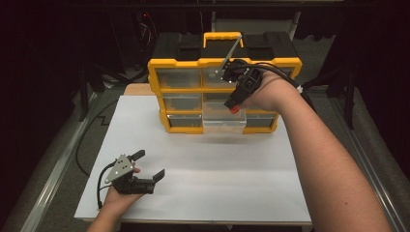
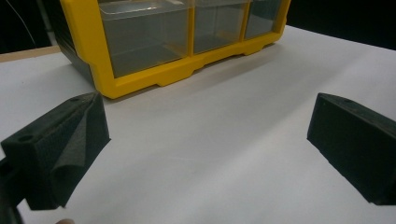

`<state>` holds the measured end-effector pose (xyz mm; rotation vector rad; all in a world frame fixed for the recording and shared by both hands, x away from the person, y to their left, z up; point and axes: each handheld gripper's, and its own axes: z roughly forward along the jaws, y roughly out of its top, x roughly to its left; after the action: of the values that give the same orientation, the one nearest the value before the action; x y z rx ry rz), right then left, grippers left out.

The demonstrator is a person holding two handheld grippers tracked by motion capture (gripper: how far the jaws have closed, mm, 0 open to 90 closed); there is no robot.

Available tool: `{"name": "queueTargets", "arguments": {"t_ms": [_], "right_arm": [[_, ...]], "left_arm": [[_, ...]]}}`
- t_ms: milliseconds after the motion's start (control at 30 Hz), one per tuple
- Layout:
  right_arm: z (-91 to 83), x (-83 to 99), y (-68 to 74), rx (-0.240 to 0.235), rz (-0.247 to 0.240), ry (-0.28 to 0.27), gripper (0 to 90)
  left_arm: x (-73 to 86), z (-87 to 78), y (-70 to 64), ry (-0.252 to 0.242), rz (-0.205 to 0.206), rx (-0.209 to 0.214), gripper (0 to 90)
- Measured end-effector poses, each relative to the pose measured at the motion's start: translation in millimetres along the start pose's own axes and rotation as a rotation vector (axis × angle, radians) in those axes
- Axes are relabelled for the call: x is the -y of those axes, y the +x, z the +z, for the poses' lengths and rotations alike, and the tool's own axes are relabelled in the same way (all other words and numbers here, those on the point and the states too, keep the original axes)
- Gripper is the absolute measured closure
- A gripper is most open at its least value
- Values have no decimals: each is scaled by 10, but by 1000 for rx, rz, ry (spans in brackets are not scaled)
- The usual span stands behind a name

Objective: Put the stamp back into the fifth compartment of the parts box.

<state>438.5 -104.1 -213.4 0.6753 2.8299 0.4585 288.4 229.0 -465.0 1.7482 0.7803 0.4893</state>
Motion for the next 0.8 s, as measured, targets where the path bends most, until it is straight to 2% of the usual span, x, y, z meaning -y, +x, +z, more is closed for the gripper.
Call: {"name": "queueTargets", "arguments": {"t_ms": [600, 800], "right_arm": [[382, -11, 17, -37, -9, 50, 732], [443, -15, 20, -35, -17, 64, 730]], "left_arm": [[-2, -6, 8, -2, 5, -2, 2], [-5, -17, 15, -5, 2, -3, 2]]}}
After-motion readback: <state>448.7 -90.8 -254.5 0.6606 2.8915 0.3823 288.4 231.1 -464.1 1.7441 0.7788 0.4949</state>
